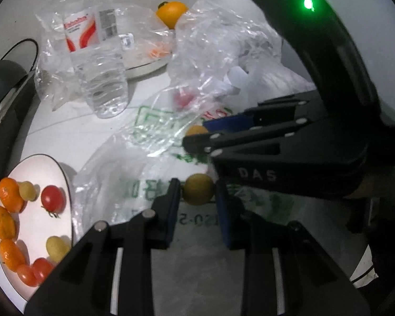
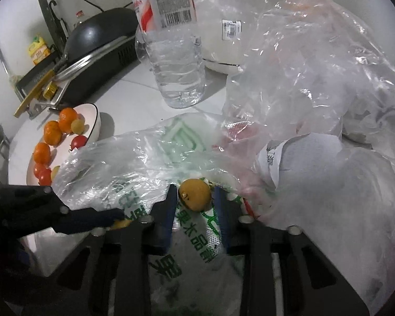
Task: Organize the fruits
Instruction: 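Grasp a yellow fruit with the left tool while the right tool grasps another, then carry both yellow fruits over the white plate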
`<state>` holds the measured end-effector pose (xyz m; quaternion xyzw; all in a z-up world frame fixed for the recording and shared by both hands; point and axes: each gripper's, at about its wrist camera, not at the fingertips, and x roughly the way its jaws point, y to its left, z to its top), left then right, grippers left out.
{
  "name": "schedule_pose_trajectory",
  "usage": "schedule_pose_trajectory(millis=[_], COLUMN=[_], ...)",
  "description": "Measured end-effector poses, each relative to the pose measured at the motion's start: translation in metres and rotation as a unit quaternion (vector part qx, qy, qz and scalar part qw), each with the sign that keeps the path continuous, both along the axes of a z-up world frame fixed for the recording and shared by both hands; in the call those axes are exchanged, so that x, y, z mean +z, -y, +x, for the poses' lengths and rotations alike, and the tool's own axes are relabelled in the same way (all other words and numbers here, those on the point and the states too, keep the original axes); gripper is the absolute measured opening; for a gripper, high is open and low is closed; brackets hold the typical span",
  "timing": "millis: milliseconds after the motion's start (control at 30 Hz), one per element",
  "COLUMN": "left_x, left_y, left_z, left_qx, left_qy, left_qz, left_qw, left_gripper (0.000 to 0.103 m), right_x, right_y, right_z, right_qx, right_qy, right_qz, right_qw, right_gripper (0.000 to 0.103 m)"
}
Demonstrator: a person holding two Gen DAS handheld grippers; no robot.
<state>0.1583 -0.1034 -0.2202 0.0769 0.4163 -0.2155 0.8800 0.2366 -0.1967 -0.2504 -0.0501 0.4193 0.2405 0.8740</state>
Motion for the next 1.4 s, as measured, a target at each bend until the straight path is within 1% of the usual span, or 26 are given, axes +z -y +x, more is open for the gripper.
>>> schedule_pose_trajectory(millis=[100,267,533,767,967,1100,1267,1400], left_x=[0.003,0.015,0.029,0.034,0.032,0.027,0.019,0.013], left_y=[-0.007,-0.022,-0.067,-0.109,-0.141,-0.158,-0.172,-0.181], left_z=[-0.002,-0.010,-0.020,-0.028,-0.030,-0.028,-0.022,-0.018], left_qx=[0.003,0.015,0.052,0.090,0.120,0.138,0.153,0.161], left_qy=[0.005,0.019,0.042,0.060,0.064,0.063,0.059,0.052], left_qz=[-0.004,-0.013,-0.015,-0.010,-0.010,-0.002,0.011,0.007], left_qw=[1.0000,0.9996,0.9976,0.9941,0.9907,0.9884,0.9864,0.9855], left_gripper=[0.028,0.028,0.028,0.028,0.028,0.028,0.028,0.028], right_x=[0.002,0.014,0.033,0.040,0.046,0.047,0.041,0.031], right_y=[-0.002,-0.012,-0.042,-0.072,-0.099,-0.115,-0.140,-0.159], right_z=[-0.002,-0.015,-0.036,-0.045,-0.048,-0.046,-0.042,-0.038], right_qx=[-0.002,0.003,0.022,0.040,0.060,0.075,0.100,0.120], right_qy=[0.004,0.017,0.038,0.046,0.051,0.051,0.042,0.030], right_qz=[-0.007,-0.009,-0.008,-0.012,-0.017,-0.017,-0.015,-0.016], right_qw=[1.000,1.000,0.999,0.998,0.997,0.996,0.994,0.992], right_gripper=[0.027,0.027,0.027,0.027,0.027,0.027,0.027,0.027])
